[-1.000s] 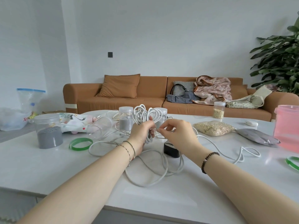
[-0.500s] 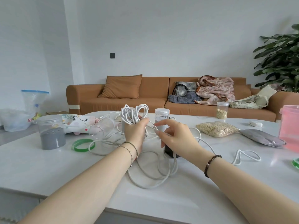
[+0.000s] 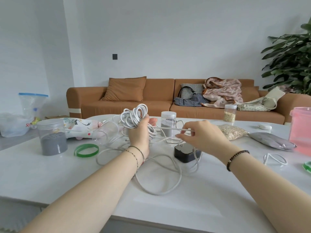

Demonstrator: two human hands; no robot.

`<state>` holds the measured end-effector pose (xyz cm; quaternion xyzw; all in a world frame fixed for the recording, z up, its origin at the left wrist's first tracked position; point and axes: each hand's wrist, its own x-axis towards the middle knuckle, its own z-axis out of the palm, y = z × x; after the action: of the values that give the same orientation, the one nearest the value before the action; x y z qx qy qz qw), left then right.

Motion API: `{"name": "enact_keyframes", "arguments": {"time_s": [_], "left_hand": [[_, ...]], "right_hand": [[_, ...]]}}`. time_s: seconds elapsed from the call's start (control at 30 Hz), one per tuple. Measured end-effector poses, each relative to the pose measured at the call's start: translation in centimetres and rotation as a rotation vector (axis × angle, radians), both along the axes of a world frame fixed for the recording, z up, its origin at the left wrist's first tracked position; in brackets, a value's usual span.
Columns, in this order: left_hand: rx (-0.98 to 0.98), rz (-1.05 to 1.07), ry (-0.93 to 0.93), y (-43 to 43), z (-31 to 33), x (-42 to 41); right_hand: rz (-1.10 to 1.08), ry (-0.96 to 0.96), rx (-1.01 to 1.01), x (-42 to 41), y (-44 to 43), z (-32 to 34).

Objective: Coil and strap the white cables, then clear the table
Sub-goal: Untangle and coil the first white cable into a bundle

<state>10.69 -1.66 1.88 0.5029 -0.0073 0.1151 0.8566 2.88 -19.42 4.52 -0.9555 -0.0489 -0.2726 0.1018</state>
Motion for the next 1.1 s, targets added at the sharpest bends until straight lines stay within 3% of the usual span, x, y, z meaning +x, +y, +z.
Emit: {"name": "enact_keyframes", "arguments": {"time_s": [0.1,0.17,0.3,0.47,0.57,0.97,1.1], "left_hand": [[-0.089,0.292,0.058,1.1,0.0,0.6],[-0.151,0.354,0.087,1.6,0.0,0.9],[-0.181,0.16,0.127,1.2,0.7,0.6],[-0.206,-0.29,0.099,0.6,0.6,-0.4],[-0.201,-0.412,0.089,0.4,0.6,-0.8],[-0.466,-0.243,0.076,0.4,1.4,-0.8],[-0.508,-0.274,0.085,0.5,1.2,-0.9]], "right_hand": [[-0.046,0.03,0.076,-0.1,-1.3,0.8],[-0.073,0.032,0.071,-0.1,-1.3,1.1],[-0.065,-0.001,0.011,-0.1,-0.6,0.8],[0.156,-0.07,0.05,-0.5,1.4,0.1],[0.247,-0.143,0.062,-0.9,2.7,0.0],[0.28,-0.016,0.082,-0.2,3.1,-1.2],[0.229,0.009,0.081,-0.2,3.1,-1.0]]}}
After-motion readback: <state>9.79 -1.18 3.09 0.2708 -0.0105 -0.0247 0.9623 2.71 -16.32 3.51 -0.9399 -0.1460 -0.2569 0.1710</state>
